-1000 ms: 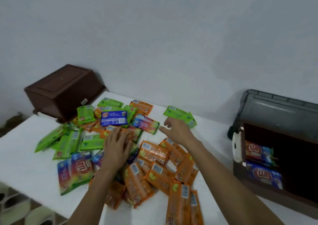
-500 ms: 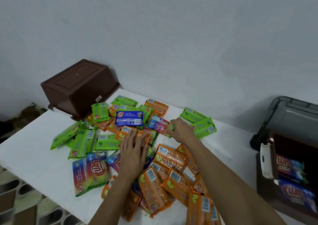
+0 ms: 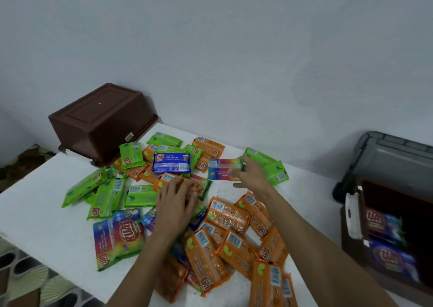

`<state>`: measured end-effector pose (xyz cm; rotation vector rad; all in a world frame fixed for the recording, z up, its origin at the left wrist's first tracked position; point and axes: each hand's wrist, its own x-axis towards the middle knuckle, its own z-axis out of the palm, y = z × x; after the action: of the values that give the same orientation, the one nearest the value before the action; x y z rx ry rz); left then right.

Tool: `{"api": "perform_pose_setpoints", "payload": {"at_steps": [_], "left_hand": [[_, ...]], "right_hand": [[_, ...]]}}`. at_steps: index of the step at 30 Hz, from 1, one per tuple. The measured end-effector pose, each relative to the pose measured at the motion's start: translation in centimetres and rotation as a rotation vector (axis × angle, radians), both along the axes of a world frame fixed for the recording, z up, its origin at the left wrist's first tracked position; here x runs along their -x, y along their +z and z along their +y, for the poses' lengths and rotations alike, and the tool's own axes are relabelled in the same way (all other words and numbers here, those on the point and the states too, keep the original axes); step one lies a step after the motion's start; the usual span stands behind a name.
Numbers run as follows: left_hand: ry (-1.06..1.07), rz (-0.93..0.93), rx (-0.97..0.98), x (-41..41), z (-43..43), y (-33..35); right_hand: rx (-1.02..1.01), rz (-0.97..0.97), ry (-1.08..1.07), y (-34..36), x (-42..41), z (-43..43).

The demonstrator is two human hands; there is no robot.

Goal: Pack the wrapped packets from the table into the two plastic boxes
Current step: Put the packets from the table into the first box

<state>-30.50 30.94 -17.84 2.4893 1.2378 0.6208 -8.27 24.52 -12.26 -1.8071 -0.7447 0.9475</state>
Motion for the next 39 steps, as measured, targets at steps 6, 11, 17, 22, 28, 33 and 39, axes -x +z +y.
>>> {"api": "perform_pose_setpoints", "payload": {"at_steps": [6, 11, 17, 22, 28, 33, 39], "left_hand": [[0.165, -0.053, 0.056, -1.4, 3.1, 2.4], [0.305, 0.081, 0.293, -2.9, 6.1, 3.5], [0.370, 0.137, 0.441, -4.2, 8.0, 3.5], [0.416, 0.113, 0.384, -4.4, 8.7, 3.1], [0.417, 0.025, 0.331, -4.4, 8.4, 4.3], [0.333, -0.317, 0.319, -4.9, 6.8, 6.6], [0.199, -0.858, 0.821, -6.1, 3.7, 8.8]], "right_hand": [[-0.243, 0.512, -0.213, 1.3, -0.3, -2.1], [-0.365, 0.701, -0.358, 2.1, -0.2, -3.6], [-0.353, 0.659, -0.355, 2.4, -0.6, -5.3], [-0.334, 0.806, -0.274, 2.6, -1.2, -6.9], [-0.375, 0.975, -0.173, 2.9, -1.2, -8.8], [-0.429, 1.074, -0.234, 3.5, -1.0, -10.1], [-0.504, 1.215, -0.339, 4.0, -0.8, -11.4]]}}
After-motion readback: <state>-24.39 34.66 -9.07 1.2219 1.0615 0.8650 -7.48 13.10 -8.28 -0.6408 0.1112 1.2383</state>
